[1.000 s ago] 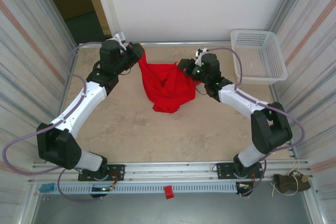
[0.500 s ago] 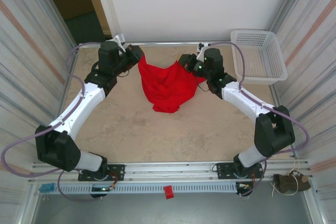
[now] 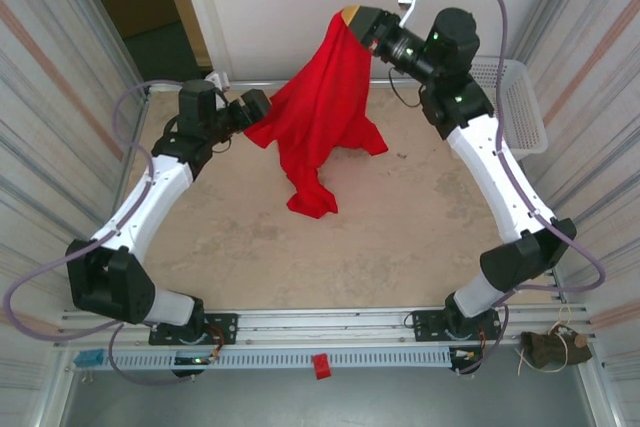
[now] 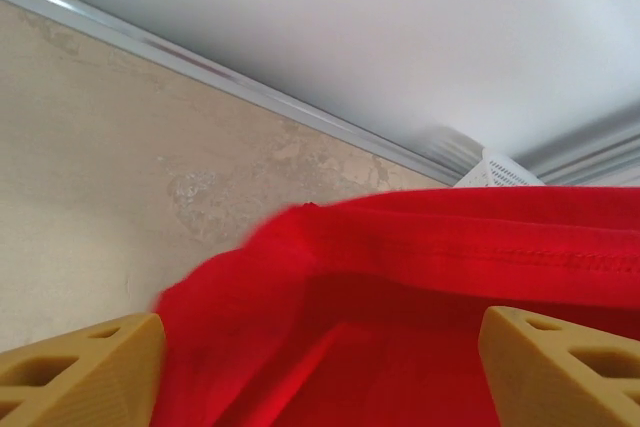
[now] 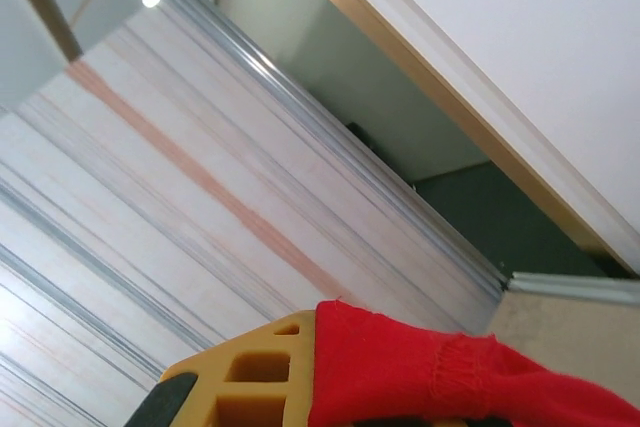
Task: Fold the inside-out t-shirt
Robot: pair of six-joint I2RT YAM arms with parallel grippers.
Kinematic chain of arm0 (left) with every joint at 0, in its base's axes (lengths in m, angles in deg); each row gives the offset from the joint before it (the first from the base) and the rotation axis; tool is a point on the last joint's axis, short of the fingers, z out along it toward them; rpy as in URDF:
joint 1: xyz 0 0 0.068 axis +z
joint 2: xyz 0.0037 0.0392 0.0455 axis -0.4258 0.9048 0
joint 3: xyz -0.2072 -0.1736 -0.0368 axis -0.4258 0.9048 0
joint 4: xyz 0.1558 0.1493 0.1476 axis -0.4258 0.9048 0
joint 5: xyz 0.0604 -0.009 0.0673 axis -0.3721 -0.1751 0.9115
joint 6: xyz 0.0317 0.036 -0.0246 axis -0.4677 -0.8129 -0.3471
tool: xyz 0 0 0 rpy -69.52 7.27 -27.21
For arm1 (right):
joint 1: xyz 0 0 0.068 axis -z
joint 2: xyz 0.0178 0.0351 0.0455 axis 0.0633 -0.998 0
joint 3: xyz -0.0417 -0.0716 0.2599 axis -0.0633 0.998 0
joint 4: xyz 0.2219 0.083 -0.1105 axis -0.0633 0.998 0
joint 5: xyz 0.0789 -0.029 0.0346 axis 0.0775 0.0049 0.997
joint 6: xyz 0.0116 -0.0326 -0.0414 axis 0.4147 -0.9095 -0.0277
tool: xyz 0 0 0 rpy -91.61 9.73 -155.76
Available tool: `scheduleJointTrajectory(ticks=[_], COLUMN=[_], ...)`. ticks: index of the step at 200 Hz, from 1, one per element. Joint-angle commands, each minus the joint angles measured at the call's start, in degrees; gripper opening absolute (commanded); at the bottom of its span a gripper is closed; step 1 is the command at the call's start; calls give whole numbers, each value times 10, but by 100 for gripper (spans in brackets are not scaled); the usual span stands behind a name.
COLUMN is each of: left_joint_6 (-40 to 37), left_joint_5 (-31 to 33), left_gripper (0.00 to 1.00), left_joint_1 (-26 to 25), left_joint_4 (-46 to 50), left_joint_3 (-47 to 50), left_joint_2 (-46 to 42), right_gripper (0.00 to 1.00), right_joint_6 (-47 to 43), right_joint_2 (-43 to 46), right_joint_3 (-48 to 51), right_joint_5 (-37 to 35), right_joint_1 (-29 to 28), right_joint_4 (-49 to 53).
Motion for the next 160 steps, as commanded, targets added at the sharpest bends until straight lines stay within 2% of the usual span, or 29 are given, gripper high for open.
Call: scheduleJointTrajectory(ticks=[1, 21, 43, 67, 86, 100, 132, 140, 147, 153, 160], left_joint_6=[-50, -61, -51, -67, -103, -123, -126, -136, -138, -136, -131], left_joint_5=[4, 4, -46, -68, -63, -32, -7, -6, -16, -35, -49], left_gripper=[82, 85, 85, 86, 86, 87, 88, 84, 74, 58, 31], left_joint_1=[9, 11, 3, -54, -120, -154, -166, -165, -162, -157, -151], left_joint_4=[22, 28, -6, -53, -72, -72, -70, -56, -44, -38, -29], left_joint_3=[-4, -1, 5, -3, -36, -77, -194, -233, -269, -300, -335], left_joint_2=[-61, -87, -100, -88, -50, -4, 128, 161, 188, 210, 231], right_gripper=[0, 0, 0, 0, 0, 0, 0, 0, 0, 0, 0], right_joint_6=[-16, -22, -26, -27, -29, -26, -25, -26, -26, -26, -28], right_joint_2=[-27, -48, -78, -98, -108, -111, -100, -96, -93, -90, -88], right_joint_3=[-80, -144, -216, -265, -297, -312, -314, -316, -315, -315, -315], right_joint_5=[30, 35, 42, 45, 44, 46, 43, 41, 40, 38, 37], right_joint_1=[7, 7, 9, 9, 10, 10, 13, 17, 22, 27, 35], right_joint_4=[37, 60, 92, 112, 128, 135, 147, 151, 153, 156, 159])
